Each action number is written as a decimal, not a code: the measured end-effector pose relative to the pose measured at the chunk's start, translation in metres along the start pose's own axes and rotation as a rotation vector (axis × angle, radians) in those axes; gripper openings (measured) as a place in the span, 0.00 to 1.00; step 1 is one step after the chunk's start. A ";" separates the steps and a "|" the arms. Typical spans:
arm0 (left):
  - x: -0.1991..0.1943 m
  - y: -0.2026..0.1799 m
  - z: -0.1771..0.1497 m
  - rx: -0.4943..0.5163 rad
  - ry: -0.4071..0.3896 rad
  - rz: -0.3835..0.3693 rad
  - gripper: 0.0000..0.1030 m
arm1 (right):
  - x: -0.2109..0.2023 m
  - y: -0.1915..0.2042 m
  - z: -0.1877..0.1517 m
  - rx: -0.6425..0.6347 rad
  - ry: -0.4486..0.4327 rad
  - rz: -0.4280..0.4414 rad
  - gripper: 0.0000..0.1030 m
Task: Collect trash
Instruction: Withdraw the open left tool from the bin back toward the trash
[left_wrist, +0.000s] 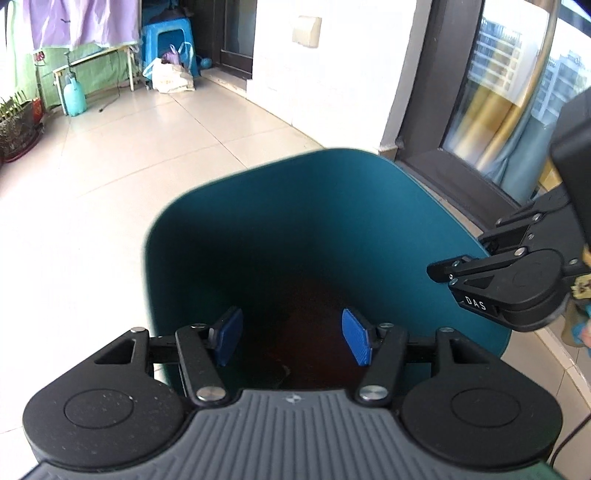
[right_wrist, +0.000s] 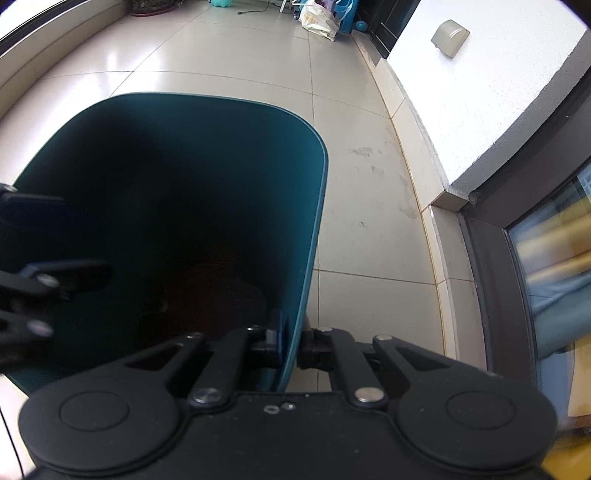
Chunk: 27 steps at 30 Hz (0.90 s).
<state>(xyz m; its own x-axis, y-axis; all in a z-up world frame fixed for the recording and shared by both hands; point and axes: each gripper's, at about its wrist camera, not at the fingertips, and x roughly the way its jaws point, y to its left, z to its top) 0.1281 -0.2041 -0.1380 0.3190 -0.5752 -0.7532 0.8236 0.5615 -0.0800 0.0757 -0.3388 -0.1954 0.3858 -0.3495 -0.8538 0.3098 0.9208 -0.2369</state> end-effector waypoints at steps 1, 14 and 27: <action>-0.003 0.002 0.000 -0.004 -0.004 0.000 0.57 | 0.001 0.000 0.000 0.003 0.002 0.000 0.06; -0.055 0.054 0.008 -0.061 -0.094 0.066 0.57 | 0.000 0.006 0.003 -0.006 0.001 -0.009 0.06; -0.087 0.131 -0.006 -0.049 -0.122 0.199 0.68 | -0.006 0.015 0.003 -0.039 0.004 -0.029 0.06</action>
<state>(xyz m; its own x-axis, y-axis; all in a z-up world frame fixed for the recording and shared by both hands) 0.2055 -0.0771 -0.0872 0.5296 -0.5161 -0.6732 0.7161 0.6974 0.0287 0.0803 -0.3234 -0.1921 0.3731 -0.3759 -0.8483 0.2865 0.9163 -0.2800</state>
